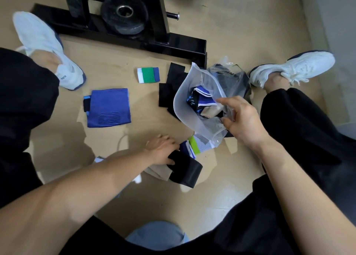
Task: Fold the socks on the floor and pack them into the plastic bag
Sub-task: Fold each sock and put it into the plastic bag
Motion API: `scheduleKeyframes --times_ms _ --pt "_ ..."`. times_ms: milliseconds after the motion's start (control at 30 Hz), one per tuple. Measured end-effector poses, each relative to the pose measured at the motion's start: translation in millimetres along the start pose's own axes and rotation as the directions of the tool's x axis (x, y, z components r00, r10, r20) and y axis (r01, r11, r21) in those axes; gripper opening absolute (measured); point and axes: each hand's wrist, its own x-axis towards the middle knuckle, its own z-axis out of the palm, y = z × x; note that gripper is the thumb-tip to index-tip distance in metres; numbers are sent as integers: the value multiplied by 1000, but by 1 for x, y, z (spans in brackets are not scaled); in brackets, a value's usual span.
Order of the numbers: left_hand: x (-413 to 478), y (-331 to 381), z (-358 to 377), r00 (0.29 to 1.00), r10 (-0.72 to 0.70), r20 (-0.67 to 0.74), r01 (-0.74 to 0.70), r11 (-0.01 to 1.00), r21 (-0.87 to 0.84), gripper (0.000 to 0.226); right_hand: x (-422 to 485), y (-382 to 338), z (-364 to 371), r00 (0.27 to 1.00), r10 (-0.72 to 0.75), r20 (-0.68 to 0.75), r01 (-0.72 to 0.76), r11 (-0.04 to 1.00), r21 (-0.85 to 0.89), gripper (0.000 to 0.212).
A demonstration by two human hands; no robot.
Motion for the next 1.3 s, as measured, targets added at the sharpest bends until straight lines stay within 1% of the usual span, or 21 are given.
scheduleKeyframes --times_ms 33,133,200,300,367,433,467,533,567,633,667,700,733,833,867,933,1000,1067,1167,1233,1300 --pt "0 -2 0 999 -16 -31 16 1000 -9 50 0 0 -2 1000 1 -13 -1 999 34 55" --pt "-2 -14 -6 988 -45 -145 27 992 -123 32 2 -4 -7 996 4 -94 12 986 164 48" --pt "-8 -23 -20 971 -55 -232 10 981 -193 22 3 -9 -10 989 -1 -145 29 981 189 47" --pt "-21 -32 -45 940 -19 -341 -55 977 -206 20 2 -19 -14 973 -46 -228 75 990 119 49" --pt "-32 -34 -62 930 8 -368 -90 974 -206 22 0 -27 -14 959 -71 -275 102 990 98 44" --pt "-41 -36 -73 919 25 -393 -117 970 -214 24 -4 -36 -9 962 -95 -256 131 983 130 33" --pt "-46 -36 -78 916 27 -401 -129 965 -229 24 -7 -40 -5 971 -106 -213 139 979 151 29" --pt "-58 -33 -93 923 15 -384 -135 948 -289 22 -12 -44 2 990 -129 -59 138 972 188 30" --pt "-65 -30 -102 934 10 -356 -132 939 -318 20 -15 -46 6 990 -138 39 127 970 207 35" --pt "-80 -23 -122 952 14 -306 -129 925 -358 17 -19 -49 13 965 -162 208 113 966 231 47" --pt "-88 -19 -132 953 21 -303 -140 916 -376 18 -20 -51 18 950 -172 261 112 967 231 51" --pt "-96 -15 -143 950 15 -311 -148 902 -406 17 -20 -53 21 939 -173 299 102 966 238 50" --pt "-104 -13 -152 948 -4 -318 -145 885 -443 14 -21 -56 24 931 -168 324 79 960 270 43" --pt "-125 -14 -172 950 -33 -309 -144 835 -532 9 -22 -65 29 920 -203 335 54 913 404 7" --pt "-131 -17 -174 959 -30 -280 -136 820 -556 9 -22 -67 29 920 -210 332 45 896 442 7" --pt "-140 -28 -176 979 -42 -200 -93 780 -618 10 -21 -70 25 924 -212 317 27 865 500 13" --pt "-147 -40 -177 988 -70 -138 -41 742 -669 21 -21 -68 17 932 -205 299 30 865 501 13" --pt "-147 -48 -178 991 -92 -96 2 733 -680 24 -20 -64 7 942 -193 276 40 878 477 14" --pt "-141 -48 -184 987 -133 -92 35 733 -679 20 -19 -55 -8 949 -164 269 14 875 484 20" --pt "-138 -47 -188 986 -146 -80 56 740 -670 14 -17 -49 -16 947 -154 283 5 885 465 15" --pt "-137 -45 -189 990 -131 -56 60 741 -668 7 -16 -42 -23 948 -130 292 -12 899 439 10"
